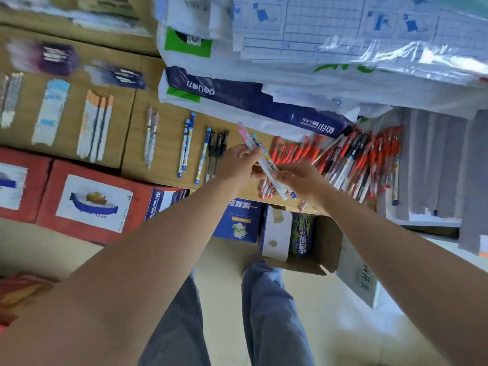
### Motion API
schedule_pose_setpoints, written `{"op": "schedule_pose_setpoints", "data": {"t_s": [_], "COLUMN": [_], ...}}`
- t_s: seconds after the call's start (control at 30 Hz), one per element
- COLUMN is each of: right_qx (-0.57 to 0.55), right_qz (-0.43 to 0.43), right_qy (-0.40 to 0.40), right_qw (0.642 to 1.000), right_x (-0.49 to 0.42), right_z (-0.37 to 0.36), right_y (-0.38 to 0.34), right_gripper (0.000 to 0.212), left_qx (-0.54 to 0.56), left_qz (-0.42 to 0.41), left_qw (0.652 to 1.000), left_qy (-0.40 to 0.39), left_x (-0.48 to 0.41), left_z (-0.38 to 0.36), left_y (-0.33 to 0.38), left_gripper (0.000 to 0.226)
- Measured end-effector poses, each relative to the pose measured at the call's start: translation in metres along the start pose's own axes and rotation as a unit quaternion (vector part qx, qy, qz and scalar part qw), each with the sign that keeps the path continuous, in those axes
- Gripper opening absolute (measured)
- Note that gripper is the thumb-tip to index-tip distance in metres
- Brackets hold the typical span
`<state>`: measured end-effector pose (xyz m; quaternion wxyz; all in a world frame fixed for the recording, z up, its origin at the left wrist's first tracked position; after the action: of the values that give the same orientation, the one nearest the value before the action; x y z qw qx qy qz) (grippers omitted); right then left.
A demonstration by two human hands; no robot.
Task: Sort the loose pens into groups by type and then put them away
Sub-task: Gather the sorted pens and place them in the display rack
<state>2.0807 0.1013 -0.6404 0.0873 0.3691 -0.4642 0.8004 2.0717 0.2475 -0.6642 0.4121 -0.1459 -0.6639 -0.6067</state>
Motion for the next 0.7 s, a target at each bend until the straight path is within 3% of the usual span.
{"op": "schedule_pose_setpoints", "data": {"t_s": [0.17,0.33,0.5,0.7], "right_qx": [-0.028,-0.075,-0.052,-0.017], "right_qz": [-0.033,-0.050,-0.058,-0.070], "right_qy": [-0.009,0.023,0.028,0.139], "right_qw": [0.999,0.996,0.997,0.988], "right_x": [-0.011,-0.027,-0.037,-0.057], "right_z": [-0.070,-0.154,-0.237,-0.278], "right_y": [-0.033,-0.067,-0.103,-0.124], "right_gripper": [0.031,0.030,0.020,0.016], "left_qx": [0.020,0.001,-0.035,-0.138], "left_qz": [-0.018,0.039,0.055,0.015], "left_qw": [0.998,0.999,0.997,0.990], "left_qy": [0.050,-0.018,-0.029,-0.015], "left_x": [-0.021,-0.040,-0.066,-0.100], "left_z": [0.086,0.163,0.251,0.319], "left_y": [0.009,0.007,0.008,0.013], "left_gripper": [0.018,0.020,0.019,0.022]}}
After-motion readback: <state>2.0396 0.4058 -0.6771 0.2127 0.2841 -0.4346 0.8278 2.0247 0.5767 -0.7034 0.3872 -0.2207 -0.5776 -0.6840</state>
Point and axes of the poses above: each hand's wrist, its own x-axis away from the middle knuckle, its own z-axis out of the back of the hand, y = z × x, the point moved 7 cm from there along -x, towards the middle knuckle, and after that the axes turned 11 degrees about y, right-handed, at the moved point
